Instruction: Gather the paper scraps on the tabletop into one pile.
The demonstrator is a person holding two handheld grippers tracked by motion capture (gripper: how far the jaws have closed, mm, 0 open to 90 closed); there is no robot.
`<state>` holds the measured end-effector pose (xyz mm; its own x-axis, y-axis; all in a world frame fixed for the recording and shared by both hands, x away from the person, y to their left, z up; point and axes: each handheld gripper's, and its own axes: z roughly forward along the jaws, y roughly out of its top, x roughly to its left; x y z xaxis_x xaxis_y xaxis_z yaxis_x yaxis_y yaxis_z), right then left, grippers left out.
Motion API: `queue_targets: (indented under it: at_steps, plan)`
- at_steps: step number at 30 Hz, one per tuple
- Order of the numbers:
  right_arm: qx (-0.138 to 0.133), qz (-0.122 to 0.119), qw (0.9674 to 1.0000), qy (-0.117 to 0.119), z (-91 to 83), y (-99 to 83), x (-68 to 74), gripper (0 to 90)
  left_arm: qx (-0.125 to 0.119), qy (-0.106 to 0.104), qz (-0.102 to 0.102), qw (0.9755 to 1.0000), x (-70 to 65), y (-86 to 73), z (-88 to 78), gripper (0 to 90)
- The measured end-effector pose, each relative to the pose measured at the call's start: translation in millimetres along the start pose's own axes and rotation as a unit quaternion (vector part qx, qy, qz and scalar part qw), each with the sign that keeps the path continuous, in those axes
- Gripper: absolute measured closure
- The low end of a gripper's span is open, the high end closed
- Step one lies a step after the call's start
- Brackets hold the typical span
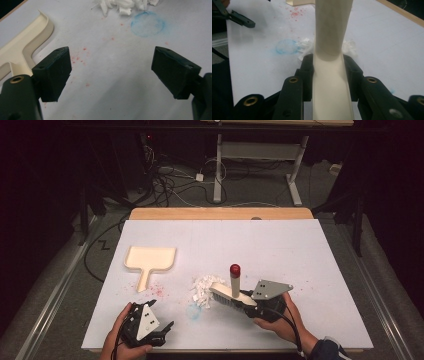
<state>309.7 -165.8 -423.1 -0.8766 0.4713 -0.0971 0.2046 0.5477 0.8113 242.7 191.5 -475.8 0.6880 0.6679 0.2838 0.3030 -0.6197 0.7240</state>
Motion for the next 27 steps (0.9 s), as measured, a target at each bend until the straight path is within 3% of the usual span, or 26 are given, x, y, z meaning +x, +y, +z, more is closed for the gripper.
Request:
queue_targets:
  at_steps: [4, 10, 17, 22, 27]
  plan:
    - [-0.002, -0.001, 1.0, 0.007, -11.1, -0.1, -1.6, 67.8, -0.002, 0.002, -0.003, 1.0, 0.5, -1.2, -1.7, 15.5]
    - [-0.007, 0.009, 0.9997, 0.02, -43.6, -7.7, -8.6, 67.7, -0.001, 0.004, -0.003, 1.0, -0.3, -1.6, -2.7, 15.5]
    - [0.006, 0.017, 0.9998, 0.004, -75.5, -24.0, -12.0, 67.7, -0.001, 0.007, -0.005, 1.0, 0.4, -1.9, -3.3, 15.5]
    - [0.021, 0.022, 0.9996, 0.001, -88.0, -36.1, -14.9, 67.7, 0.0, 0.01, -0.006, 0.9999, 0.7, -2.0, -3.6, 15.5]
    - [0.043, 0.036, 0.9984, 0.003, -89.6, -44.1, -22.3, 67.6, -0.001, 0.013, -0.01, 0.9999, 2.2, -2.2, -3.8, 15.4]
